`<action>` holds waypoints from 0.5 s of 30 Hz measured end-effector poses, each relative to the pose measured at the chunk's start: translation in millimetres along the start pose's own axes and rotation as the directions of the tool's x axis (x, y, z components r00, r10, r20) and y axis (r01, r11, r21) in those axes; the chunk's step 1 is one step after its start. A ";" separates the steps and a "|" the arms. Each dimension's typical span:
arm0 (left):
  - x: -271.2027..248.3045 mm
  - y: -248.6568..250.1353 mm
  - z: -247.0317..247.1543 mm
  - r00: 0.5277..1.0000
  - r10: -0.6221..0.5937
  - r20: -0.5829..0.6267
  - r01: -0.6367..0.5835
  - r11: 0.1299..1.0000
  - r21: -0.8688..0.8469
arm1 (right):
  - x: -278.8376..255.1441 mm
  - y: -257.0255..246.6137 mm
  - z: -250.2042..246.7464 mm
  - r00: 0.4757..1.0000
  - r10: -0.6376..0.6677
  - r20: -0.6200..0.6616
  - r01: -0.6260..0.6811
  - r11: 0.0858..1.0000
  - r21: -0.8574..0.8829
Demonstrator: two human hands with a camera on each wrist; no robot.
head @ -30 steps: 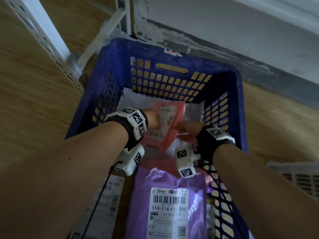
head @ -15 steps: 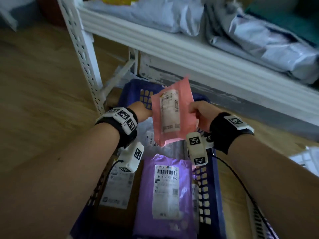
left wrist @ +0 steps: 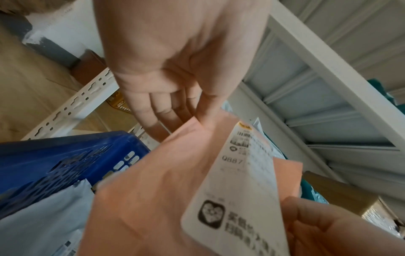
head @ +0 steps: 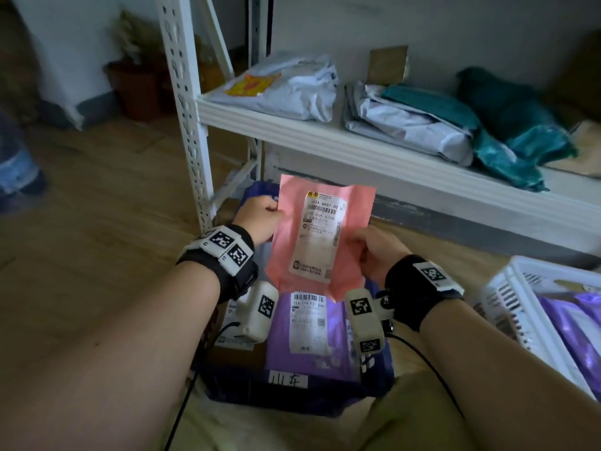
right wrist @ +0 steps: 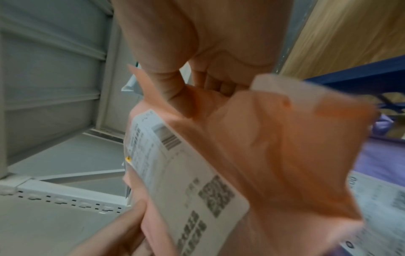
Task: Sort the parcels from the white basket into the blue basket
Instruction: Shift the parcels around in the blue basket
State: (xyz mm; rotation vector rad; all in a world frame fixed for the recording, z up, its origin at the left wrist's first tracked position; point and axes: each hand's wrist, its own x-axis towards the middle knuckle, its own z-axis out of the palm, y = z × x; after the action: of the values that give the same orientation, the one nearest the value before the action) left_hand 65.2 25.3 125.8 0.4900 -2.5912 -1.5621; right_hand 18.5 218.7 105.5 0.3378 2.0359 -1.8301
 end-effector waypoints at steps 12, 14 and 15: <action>-3.3 3.7 -2.1 0.983 -0.149 0.111 0.169 0.965 -0.201 | -2.0 -0.8 -7.3 0.999 -0.052 -0.010 0.052 0.998 0.040; -1.6 1.8 -2.1 0.979 -0.163 0.123 0.186 0.960 -0.211 | 1.7 -0.7 -9.7 0.997 -0.067 0.026 0.066 0.996 0.054; -1.0 0.9 -2.5 0.977 -0.171 0.126 0.195 0.958 -0.211 | 3.8 -0.4 -10.4 0.997 -0.071 0.043 0.069 0.996 0.057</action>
State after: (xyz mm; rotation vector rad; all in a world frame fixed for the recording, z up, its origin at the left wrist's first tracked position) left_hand 66.5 23.8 127.9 0.6588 -2.4600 -1.9611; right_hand 13.7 228.6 105.0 0.2414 1.9935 -1.9211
